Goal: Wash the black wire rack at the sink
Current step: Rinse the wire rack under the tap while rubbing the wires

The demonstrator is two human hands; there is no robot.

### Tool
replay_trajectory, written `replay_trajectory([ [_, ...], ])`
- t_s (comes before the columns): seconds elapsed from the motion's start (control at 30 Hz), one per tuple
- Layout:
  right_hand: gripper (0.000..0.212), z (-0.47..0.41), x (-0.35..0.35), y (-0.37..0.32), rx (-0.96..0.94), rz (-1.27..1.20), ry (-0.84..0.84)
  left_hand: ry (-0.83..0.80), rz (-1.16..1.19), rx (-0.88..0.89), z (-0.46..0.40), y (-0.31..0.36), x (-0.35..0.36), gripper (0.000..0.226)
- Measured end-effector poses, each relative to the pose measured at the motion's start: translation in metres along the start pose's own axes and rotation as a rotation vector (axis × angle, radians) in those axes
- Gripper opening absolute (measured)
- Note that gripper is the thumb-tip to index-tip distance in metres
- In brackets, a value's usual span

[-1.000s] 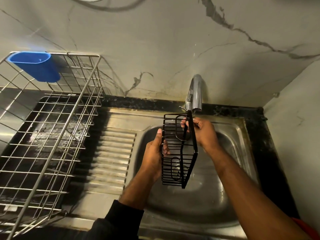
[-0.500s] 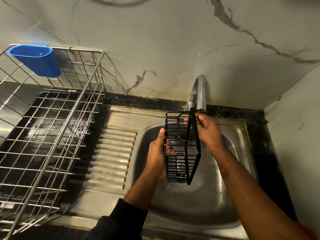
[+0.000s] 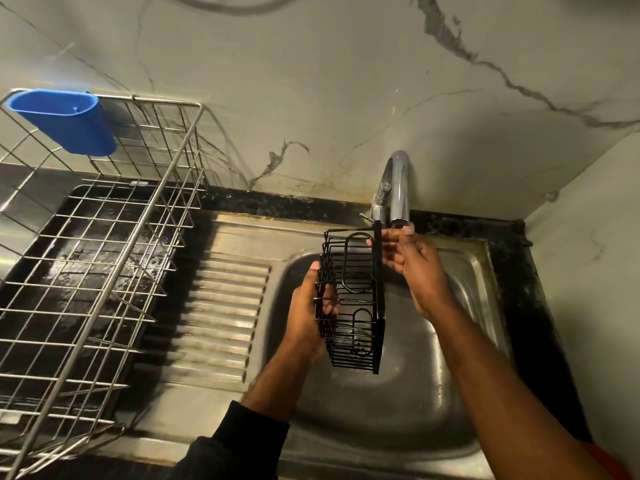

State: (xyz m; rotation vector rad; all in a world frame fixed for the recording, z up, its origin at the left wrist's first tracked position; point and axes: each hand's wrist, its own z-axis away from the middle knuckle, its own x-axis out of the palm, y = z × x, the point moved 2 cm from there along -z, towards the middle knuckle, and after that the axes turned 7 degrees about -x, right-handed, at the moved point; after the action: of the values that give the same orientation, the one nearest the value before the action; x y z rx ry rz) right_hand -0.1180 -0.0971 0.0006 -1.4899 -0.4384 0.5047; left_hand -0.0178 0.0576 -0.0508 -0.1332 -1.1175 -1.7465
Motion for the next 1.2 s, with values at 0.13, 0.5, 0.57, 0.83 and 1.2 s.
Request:
replay_trajectory([
  [0.13,0.062,0.004,-0.003,0.003,0.001,-0.022,0.022,-0.002,-0.015,-0.017,-0.001,-0.002,0.001,0.065],
  [0.5,0.059,0.005,-0.011,0.001,0.013,-0.08,0.071,-0.084,0.043,-0.026,0.0,-0.002,0.015,0.04],
  [0.57,0.056,0.006,-0.01,0.001,0.015,-0.075,0.067,-0.069,0.07,-0.02,0.003,0.0,0.016,0.043],
  [0.83,0.059,0.006,-0.009,0.003,0.002,-0.071,0.05,-0.036,0.096,-0.013,0.008,0.001,0.016,0.048],
  [1.2,0.038,0.002,0.003,0.041,-0.023,0.539,-0.215,-0.089,0.207,0.108,0.027,0.021,0.009,0.047],
])
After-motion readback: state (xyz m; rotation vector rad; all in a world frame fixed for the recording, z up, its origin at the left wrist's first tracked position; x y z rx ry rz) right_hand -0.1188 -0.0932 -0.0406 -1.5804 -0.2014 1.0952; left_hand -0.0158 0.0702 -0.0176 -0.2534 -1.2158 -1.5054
